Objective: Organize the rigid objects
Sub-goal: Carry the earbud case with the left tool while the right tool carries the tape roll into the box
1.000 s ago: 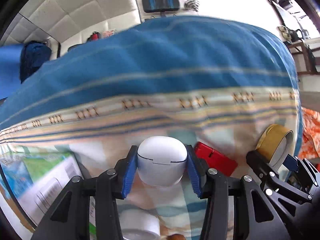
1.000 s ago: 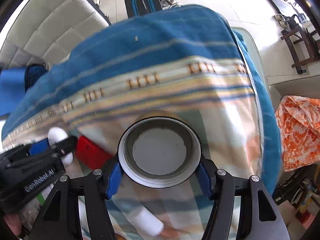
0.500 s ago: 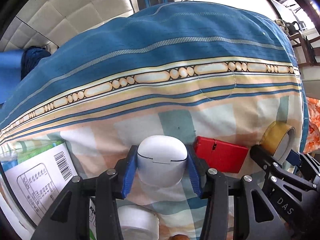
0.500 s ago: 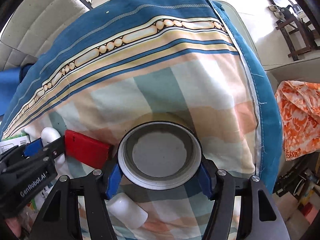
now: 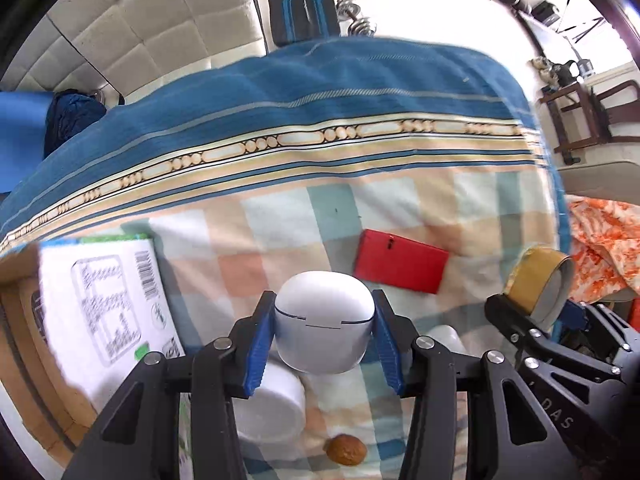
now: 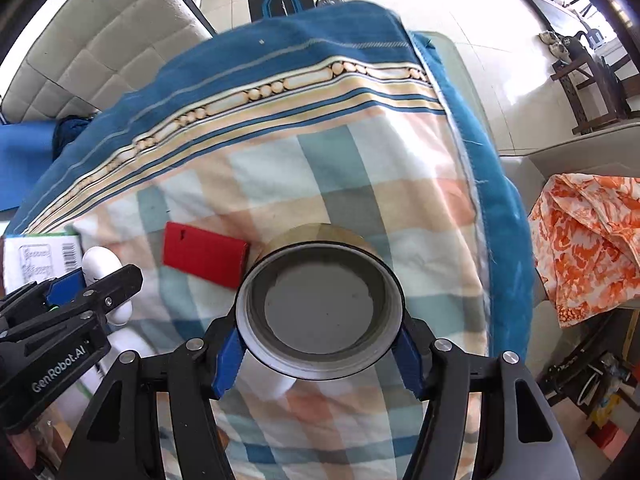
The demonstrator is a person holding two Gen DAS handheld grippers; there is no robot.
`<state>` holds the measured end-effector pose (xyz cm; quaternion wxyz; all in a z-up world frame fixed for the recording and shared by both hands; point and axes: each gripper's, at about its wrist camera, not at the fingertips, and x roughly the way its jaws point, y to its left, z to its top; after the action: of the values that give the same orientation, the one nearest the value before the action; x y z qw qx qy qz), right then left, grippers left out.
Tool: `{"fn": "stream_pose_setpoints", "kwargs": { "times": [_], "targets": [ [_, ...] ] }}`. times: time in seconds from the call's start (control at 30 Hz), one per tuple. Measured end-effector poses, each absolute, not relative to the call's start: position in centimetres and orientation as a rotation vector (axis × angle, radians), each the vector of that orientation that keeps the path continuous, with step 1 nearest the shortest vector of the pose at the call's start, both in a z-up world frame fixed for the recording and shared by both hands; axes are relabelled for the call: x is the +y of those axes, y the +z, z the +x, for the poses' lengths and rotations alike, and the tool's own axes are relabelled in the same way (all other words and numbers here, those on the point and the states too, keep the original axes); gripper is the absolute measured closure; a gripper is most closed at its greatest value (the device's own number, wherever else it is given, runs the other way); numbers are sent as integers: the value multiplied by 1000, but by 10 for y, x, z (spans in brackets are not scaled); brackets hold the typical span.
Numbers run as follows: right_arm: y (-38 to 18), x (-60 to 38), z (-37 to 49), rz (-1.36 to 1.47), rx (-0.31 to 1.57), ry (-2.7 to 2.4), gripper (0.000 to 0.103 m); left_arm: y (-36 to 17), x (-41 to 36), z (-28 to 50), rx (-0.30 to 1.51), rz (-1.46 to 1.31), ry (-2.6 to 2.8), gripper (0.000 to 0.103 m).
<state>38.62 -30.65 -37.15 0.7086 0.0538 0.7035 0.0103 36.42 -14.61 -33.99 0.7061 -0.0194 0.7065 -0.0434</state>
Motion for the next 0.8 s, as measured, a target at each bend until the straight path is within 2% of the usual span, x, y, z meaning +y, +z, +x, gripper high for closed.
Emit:
{"fn": "stream_pose_setpoints", "kwargs": {
  "times": [0.37,0.6,0.8],
  "targets": [
    [-284,-264,329,114,1454,158,37,-253,-101,322,1420,-139,-129,59],
    [-240,-193,287,66,1398,268,37,-211,-30,283,1339,-178,-86,59],
    [-244,-108,264,56,1413,331,37,-210,64,248,1337,-212,-11,59]
  ]
}}
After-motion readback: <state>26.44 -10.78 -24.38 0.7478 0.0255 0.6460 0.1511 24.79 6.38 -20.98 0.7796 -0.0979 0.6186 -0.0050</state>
